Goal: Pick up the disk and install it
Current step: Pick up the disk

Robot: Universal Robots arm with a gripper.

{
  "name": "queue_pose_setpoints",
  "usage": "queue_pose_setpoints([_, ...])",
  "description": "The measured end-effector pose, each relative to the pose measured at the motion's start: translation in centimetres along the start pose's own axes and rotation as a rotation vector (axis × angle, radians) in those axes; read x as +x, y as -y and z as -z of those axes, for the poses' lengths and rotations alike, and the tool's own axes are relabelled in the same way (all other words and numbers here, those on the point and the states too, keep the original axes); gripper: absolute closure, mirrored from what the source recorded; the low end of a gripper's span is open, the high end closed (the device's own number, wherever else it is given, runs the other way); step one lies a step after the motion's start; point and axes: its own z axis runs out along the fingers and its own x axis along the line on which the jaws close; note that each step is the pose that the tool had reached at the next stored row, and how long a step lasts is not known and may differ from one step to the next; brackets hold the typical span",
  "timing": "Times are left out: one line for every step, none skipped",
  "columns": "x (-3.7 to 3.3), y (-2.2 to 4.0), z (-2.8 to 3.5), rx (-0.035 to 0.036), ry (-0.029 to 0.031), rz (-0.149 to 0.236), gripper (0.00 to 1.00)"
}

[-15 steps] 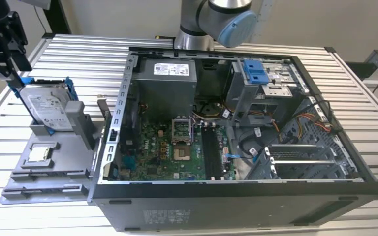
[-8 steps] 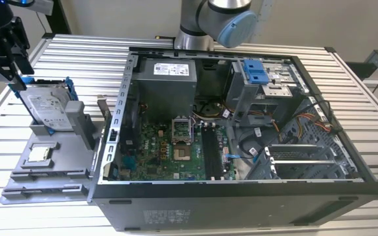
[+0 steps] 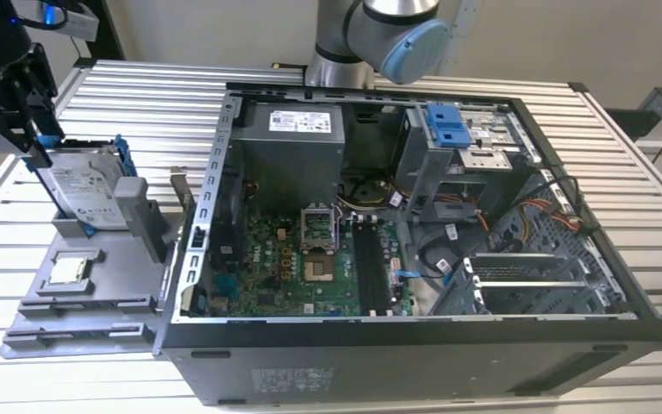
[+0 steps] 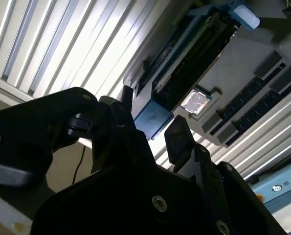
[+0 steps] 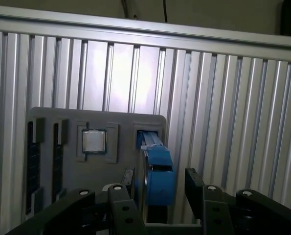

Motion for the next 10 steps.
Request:
queue_pose_setpoints([0.00, 0.00, -0.18, -0.0001, 0.0000, 0.000, 0.00])
queue_pose_setpoints([0.01, 0.01, -0.36, -0.0001, 0.0000, 0.000, 0.00])
queue_pose_setpoints([0.01, 0.01, -0.54, -0.0001, 0.0000, 0.000, 0.00])
queue_pose_setpoints([0.01, 0.01, -0.73, -0.0001, 0.0000, 0.000, 0.00])
queue_pose_setpoints([0.02, 0.02, -0.92, 0.0000, 0.0000, 0.000, 0.00])
queue_pose_setpoints([0.02, 0.02, -1.10, 0.0000, 0.0000, 0.000, 0.00])
queue_pose_setpoints([0.02, 0.01, -1.28, 0.0001, 0.0000, 0.000, 0.00])
queue_pose_setpoints([0.02, 0.00, -1.46, 0.0000, 0.0000, 0.000, 0.00])
queue_pose_setpoints([0.03, -0.03, -1.66, -0.0001, 0.0000, 0.000, 0.00])
queue_pose_setpoints([0.03, -0.04, -1.84, -0.0001, 0.0000, 0.000, 0.00])
